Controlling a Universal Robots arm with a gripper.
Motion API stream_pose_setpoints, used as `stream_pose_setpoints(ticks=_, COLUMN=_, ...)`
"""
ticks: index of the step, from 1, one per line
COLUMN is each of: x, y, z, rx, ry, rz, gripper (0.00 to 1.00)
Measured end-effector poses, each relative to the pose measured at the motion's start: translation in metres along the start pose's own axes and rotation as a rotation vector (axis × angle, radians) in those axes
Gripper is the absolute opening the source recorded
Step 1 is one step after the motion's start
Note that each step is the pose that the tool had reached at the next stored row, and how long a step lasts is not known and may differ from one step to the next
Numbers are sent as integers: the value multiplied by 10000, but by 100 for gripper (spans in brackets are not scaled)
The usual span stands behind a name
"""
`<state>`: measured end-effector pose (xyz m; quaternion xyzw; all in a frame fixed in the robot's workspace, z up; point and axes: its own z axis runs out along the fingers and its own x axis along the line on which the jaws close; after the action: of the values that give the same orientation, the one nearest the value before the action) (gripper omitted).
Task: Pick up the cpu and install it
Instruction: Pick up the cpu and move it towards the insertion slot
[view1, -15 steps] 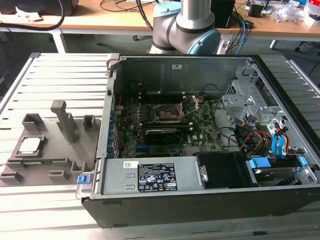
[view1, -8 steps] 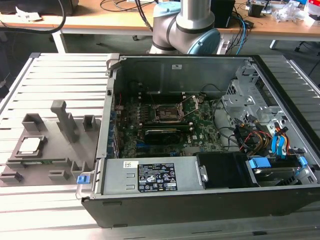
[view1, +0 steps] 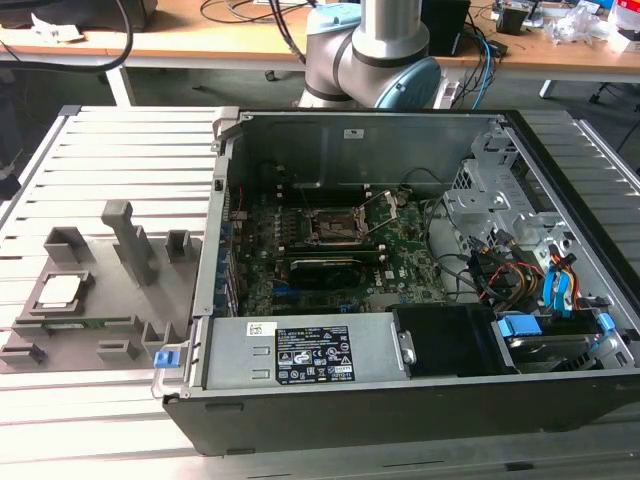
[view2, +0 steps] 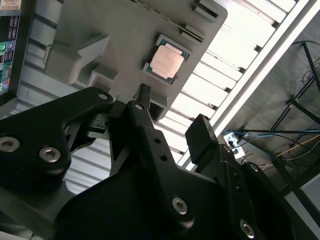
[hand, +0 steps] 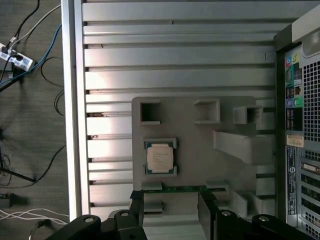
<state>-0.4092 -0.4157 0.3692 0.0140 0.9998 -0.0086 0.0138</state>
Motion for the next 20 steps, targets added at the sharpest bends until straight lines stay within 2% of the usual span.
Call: stream_pose_setpoints(ticks=20, x=5, y=3, z=163, rx=0, ry=-1, rz=0, gripper=56)
